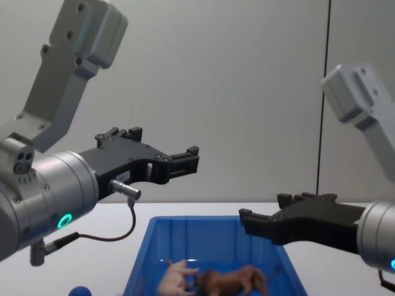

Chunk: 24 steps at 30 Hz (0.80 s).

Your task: Pick up the two dolls from the table and place them into the box.

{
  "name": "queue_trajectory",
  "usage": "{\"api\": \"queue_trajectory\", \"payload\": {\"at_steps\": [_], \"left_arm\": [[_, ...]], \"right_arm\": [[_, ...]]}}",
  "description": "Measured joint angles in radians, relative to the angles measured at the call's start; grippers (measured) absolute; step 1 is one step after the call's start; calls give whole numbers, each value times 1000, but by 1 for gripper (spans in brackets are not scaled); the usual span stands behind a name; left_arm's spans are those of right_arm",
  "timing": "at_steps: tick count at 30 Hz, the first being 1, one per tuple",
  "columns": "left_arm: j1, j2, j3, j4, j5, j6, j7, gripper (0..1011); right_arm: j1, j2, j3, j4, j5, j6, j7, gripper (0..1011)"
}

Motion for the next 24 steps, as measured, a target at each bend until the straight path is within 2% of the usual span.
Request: {"api": "queue_trajectory", "payload": {"at_steps": [7,8,12,24], "left_arm": [[0,0,0,0,0,0,0,1001],[0,0,0,0,0,0,0,1001],[0,0,0,0,0,0,0,1001],[0,0,0,0,0,0,0,1001]], "right_arm": [[8,-2,6,15,1,-5,-28,876],[6,-1,8,14,3,-7,-38,934],[-5,6,15,4,9,-13,-71,1001],[-69,43,43,-59,36,-37,-176,1001]]}}
